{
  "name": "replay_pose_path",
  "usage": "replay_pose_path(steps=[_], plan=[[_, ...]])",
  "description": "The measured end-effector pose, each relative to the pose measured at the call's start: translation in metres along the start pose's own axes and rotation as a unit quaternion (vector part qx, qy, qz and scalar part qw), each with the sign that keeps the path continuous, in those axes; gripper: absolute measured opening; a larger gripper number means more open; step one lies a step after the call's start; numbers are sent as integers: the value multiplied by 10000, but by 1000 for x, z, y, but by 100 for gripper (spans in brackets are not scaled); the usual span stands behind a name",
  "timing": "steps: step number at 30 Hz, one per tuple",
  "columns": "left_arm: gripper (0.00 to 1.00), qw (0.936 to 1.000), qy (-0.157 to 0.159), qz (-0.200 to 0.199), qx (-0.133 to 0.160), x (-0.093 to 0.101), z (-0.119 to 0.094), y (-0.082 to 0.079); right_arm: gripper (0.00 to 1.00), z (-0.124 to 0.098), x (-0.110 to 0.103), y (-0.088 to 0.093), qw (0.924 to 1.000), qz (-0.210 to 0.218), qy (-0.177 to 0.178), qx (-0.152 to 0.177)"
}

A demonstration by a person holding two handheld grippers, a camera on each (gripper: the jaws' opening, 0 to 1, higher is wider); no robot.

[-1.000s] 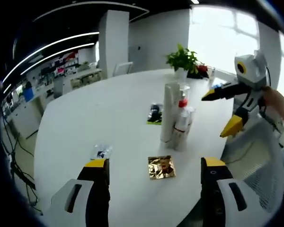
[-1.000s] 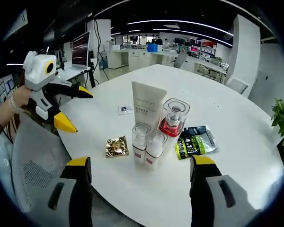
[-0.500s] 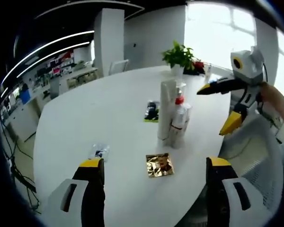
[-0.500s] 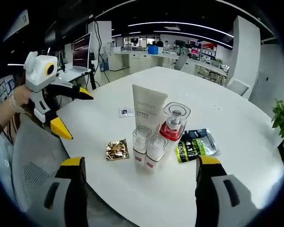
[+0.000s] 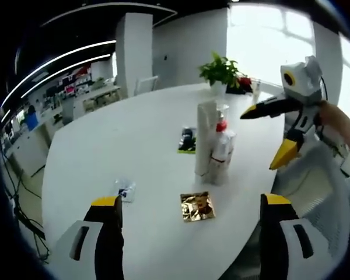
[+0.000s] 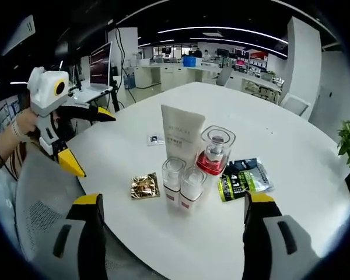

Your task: Arrange the skincare products in the storage area until every visible bottle or jar stands upright without overlapping.

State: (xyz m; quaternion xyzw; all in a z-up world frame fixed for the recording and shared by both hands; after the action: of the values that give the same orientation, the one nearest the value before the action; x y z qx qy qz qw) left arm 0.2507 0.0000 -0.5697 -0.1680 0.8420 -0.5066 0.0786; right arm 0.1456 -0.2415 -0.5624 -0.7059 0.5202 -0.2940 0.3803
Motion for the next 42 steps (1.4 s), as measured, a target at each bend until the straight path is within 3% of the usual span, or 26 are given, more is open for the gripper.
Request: replay_pose_path(steps=[4,9,14,18,24,28,30,38,42], plan=[[97,10000,-9,-23,-37,0,1,0,100,-2,7,8,9998,-6,147,-151],[97,10000,-5,-27,-73,0,-1,1,100,-4,24,17,9994,242,227,-111],[97,9998,-91,-162,-123,-1,-2,4,100,-7,60,42,9947,849,557,-159],[97,9997,-119,-181,-109,-1,-3,5,94,-10,86,58,9895,1086,897,-326],[97,9996,-116,-228,-137,-1,-4,8,78,-3,101,70,9869,1293,802,-537],[97,9994,-124,-320,-110,0,-6,10,75,9,102,67,9883,1412,509,-259],[97,9993,-116,-329,-124,1,-6,10,68,13,105,67,9877,1463,495,-233],[97,9989,-159,-434,-71,2,-11,15,46,36,114,73,9842,1607,343,-662],[97,9988,-156,-469,-28,5,-13,21,43,45,121,77,9781,1927,410,-670]])
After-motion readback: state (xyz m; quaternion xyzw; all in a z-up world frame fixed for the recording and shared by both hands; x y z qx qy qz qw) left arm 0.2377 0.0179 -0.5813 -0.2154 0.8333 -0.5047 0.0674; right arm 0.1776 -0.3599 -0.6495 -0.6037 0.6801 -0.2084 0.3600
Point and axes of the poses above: the point that each gripper's makers call its tool centre point, and the gripper's own axes: z roughly forward along the fingers, x roughly to its right, y roughly out of its underside, the point moved 10 cm from there along -z, roughly backward along the fingers, and after that the axes turned 5 degrees about x, right-handed, at the moved point
